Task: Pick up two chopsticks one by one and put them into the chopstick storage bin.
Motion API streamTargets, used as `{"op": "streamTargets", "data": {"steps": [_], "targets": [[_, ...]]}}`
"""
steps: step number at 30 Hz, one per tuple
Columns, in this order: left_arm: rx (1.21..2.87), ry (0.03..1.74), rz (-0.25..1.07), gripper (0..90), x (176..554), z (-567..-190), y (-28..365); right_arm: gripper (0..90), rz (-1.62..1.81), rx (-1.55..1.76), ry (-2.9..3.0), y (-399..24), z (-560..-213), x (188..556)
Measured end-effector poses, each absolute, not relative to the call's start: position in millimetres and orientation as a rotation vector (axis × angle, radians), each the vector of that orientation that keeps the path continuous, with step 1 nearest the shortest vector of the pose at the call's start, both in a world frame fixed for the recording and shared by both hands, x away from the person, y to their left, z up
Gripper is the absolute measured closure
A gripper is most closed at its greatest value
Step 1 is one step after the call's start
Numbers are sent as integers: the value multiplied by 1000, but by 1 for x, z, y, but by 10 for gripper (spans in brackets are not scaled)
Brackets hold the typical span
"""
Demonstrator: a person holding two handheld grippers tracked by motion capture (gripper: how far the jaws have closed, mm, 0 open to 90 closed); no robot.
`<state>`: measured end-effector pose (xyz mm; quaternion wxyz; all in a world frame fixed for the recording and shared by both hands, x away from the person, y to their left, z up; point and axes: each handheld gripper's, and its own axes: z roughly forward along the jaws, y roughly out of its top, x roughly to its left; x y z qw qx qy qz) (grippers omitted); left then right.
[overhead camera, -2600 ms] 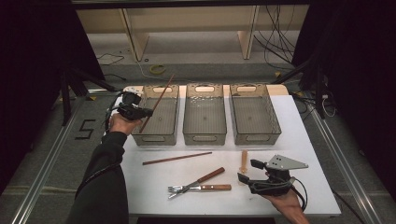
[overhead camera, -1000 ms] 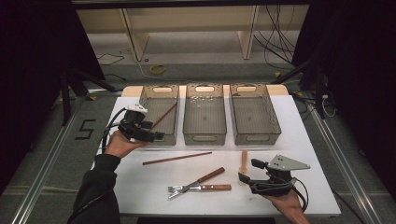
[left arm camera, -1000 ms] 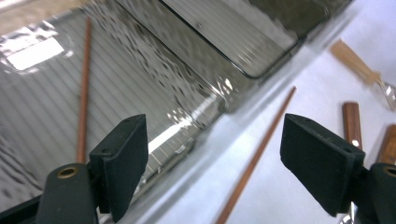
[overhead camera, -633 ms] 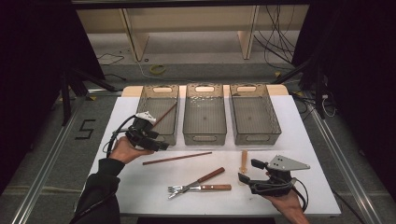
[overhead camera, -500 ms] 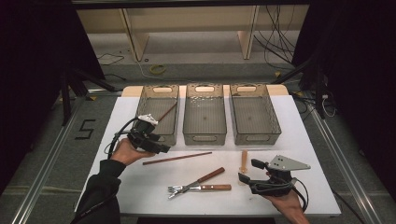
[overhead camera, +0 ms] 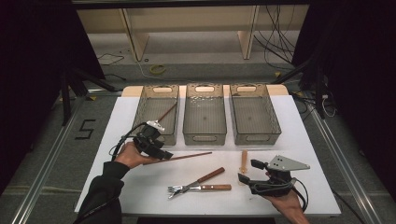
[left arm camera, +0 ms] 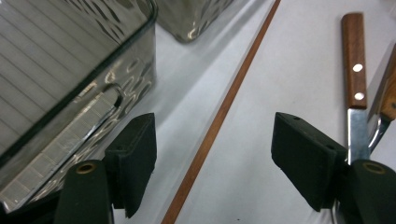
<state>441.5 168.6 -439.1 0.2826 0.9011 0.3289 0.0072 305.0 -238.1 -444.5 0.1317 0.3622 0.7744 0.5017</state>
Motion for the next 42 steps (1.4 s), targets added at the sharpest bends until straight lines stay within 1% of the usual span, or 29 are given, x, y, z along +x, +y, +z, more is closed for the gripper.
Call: {"op": "streamTargets", "data": {"steps": [11,19,21,31,32,33,42], "targets": [[2483,886,24,319,446,-455,163,265,1457,1049,2251,-238,-445,305],[2527,874,37,341,448,-459,162,265,1457,1050,2254,-238,-445,305],[2521,881,41,360,448,-459,161,265,1454,1054,2257,-237,-445,305],[2617,822,34,476,447,-464,152,265,1453,1050,2257,-238,-445,306],[2633,810,34,510,447,-465,151,265,1453,1050,2257,-238,-445,306],[2649,798,31,510,447,-465,151,265,1455,1051,2256,-238,-445,306],[2690,755,44,650,444,-464,149,266,1453,1049,2261,-237,-446,306]]}}
